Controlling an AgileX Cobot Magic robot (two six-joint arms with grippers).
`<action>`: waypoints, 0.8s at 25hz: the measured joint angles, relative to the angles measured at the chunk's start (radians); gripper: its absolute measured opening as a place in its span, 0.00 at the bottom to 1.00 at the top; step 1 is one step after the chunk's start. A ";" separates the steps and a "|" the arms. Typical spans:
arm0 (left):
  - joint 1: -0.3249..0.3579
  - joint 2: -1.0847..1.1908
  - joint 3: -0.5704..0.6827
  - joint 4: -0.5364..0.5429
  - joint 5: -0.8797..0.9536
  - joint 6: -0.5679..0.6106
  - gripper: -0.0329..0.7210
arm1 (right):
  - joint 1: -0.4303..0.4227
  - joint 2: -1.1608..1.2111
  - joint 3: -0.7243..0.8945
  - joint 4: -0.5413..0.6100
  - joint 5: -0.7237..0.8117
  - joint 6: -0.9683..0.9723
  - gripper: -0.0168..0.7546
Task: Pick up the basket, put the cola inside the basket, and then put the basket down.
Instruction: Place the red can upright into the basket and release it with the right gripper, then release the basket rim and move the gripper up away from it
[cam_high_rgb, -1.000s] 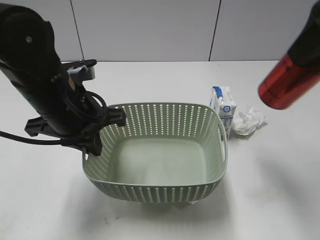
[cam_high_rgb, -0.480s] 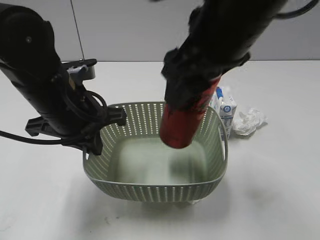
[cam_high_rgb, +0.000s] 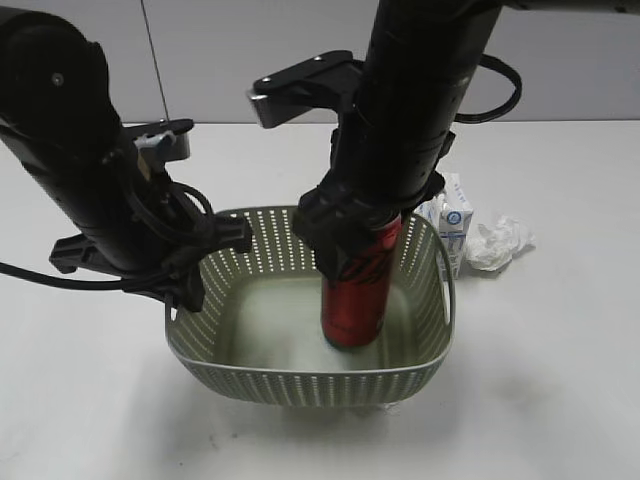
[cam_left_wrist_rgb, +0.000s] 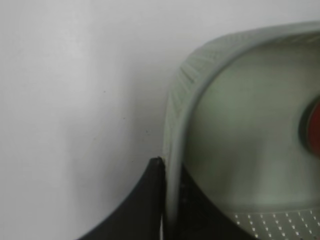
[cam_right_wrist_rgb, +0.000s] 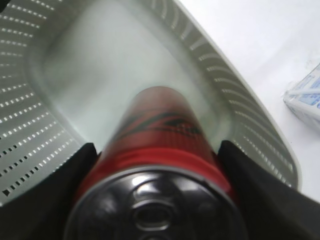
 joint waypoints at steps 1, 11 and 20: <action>0.000 0.000 0.000 0.000 0.001 0.000 0.04 | 0.000 0.000 0.000 0.001 0.000 -0.010 0.72; 0.000 0.009 0.010 0.027 0.029 0.008 0.04 | 0.000 -0.002 -0.096 0.040 0.028 -0.042 0.86; 0.021 0.009 -0.060 0.025 0.122 0.012 0.04 | -0.082 -0.088 -0.294 -0.097 0.105 -0.020 0.85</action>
